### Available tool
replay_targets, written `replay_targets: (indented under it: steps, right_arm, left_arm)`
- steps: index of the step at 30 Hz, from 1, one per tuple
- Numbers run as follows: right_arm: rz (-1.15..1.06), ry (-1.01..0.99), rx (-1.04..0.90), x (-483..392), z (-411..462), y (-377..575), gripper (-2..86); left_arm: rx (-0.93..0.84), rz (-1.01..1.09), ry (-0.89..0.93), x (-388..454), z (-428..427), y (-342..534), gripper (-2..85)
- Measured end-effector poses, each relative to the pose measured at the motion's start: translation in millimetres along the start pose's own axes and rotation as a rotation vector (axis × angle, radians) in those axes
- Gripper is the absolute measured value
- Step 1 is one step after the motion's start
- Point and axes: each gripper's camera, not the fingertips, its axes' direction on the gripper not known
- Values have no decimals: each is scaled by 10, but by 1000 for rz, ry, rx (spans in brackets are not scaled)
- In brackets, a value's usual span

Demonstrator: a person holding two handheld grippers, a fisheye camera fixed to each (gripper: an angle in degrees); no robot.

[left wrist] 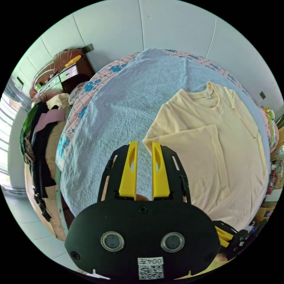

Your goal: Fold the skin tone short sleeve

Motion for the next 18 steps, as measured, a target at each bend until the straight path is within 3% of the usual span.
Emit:
replay_targets:
  steps: [3,6,9,13,18]
  right_arm:
    - [-32,37,26,-78,10,118,25]
    - [-37,35,22,-93,6,194,32]
    - [-13,-7,14,-44,-85,261,48]
    - [-42,31,47,3,-366,495,53]
    - [-43,180,49,201,-779,933,52]
  left_arm:
    - [-28,-15,-149,44,115,203,15]
    - [-11,-88,-106,-70,130,392,8]
    - [140,-93,-18,-34,-109,551,6]
    - [210,84,148,508,-198,768,7]
    - [114,244,99,1147,169,1023,9]
